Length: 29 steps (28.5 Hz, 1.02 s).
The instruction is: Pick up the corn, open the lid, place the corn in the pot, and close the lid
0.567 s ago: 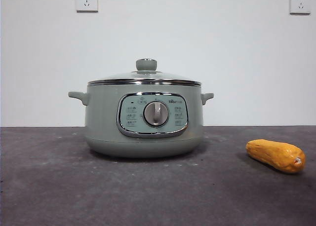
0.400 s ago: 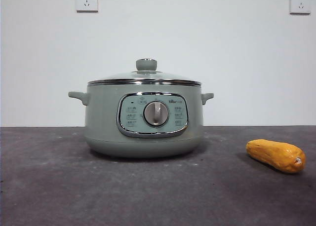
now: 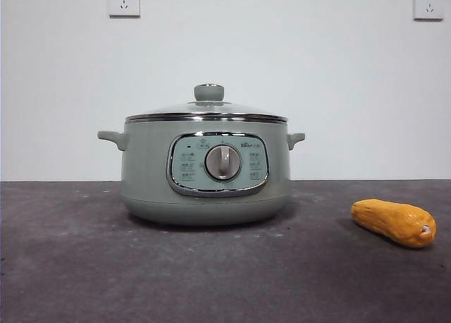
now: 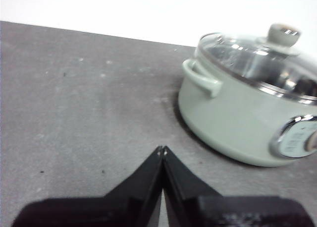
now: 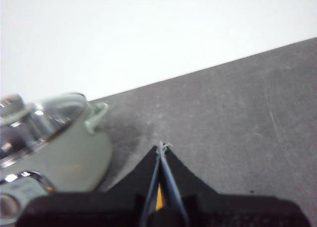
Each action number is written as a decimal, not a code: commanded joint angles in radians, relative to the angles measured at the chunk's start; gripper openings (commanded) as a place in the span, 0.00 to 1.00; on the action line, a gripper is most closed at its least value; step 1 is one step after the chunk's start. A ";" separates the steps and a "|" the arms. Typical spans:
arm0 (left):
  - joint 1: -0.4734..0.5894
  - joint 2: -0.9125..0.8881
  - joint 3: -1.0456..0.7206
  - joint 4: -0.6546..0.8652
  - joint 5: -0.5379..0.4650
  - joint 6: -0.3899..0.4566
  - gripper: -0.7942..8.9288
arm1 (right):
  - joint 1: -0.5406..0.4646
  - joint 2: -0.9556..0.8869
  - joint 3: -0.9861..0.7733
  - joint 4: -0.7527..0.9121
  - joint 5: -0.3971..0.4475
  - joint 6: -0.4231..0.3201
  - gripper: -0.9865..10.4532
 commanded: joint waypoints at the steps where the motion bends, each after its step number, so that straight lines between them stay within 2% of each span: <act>1: 0.001 0.032 0.072 -0.050 0.042 -0.021 0.07 | 0.000 0.055 0.094 -0.092 -0.032 -0.005 0.08; 7: 0.001 0.137 0.268 -0.173 0.126 -0.034 0.07 | 0.000 0.221 0.338 -0.352 -0.088 -0.133 0.08; 14: 0.001 0.272 0.475 -0.389 0.179 0.078 0.07 | 0.001 0.414 0.605 -0.553 -0.144 -0.197 0.08; 20: -0.001 0.359 0.589 -0.554 0.239 0.140 0.07 | 0.001 0.554 0.797 -0.741 -0.204 -0.281 0.08; 25: -0.020 0.404 0.640 -0.591 0.255 0.154 0.08 | 0.001 0.639 0.902 -0.863 -0.215 -0.336 0.09; 28: -0.036 0.433 0.676 -0.590 0.282 0.153 0.09 | 0.001 0.664 0.924 -0.885 -0.215 -0.335 0.09; 29: -0.038 0.443 0.688 -0.590 0.307 0.142 0.16 | 0.002 0.664 0.924 -0.888 -0.215 -0.335 0.10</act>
